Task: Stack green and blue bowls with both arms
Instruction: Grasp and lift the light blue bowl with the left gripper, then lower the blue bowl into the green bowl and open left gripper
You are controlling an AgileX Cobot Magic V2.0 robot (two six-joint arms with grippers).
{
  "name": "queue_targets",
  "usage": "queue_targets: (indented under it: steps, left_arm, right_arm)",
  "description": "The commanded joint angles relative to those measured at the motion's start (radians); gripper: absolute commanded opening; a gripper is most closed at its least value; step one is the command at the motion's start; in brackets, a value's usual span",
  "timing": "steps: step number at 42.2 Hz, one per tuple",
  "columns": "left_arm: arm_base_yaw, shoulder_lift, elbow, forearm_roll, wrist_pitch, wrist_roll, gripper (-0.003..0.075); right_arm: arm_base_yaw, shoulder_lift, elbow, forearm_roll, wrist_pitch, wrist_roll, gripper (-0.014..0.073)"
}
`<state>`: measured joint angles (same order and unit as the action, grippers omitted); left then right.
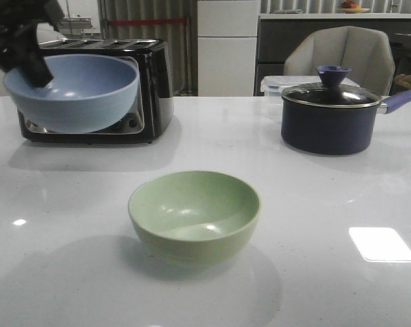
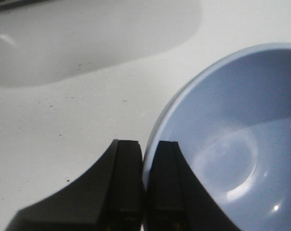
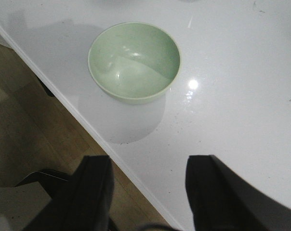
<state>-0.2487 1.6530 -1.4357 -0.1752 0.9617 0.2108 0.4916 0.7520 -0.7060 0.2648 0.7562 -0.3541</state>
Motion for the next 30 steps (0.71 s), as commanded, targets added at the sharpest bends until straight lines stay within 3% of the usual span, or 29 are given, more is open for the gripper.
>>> queue_targets:
  steps: [1,15,30]
  left_arm:
    - [-0.079,-0.078,-0.03,-0.029,-0.019,0.003,0.0093]
    - [-0.309,-0.047,-0.03,-0.029,-0.047,0.003,0.0093]
    - [-0.334,0.093,-0.03,-0.039,-0.083,0.003,0.0093]
  right_arm:
    - [0.001,-0.007,-0.027,0.015,-0.056,-0.011,0.0458]
    - [0.001,-0.007,-0.027,0.015,-0.056,-0.011,0.0458]
    - [0.001,-0.007,-0.027,0.015,-0.056,-0.011,0.0458]
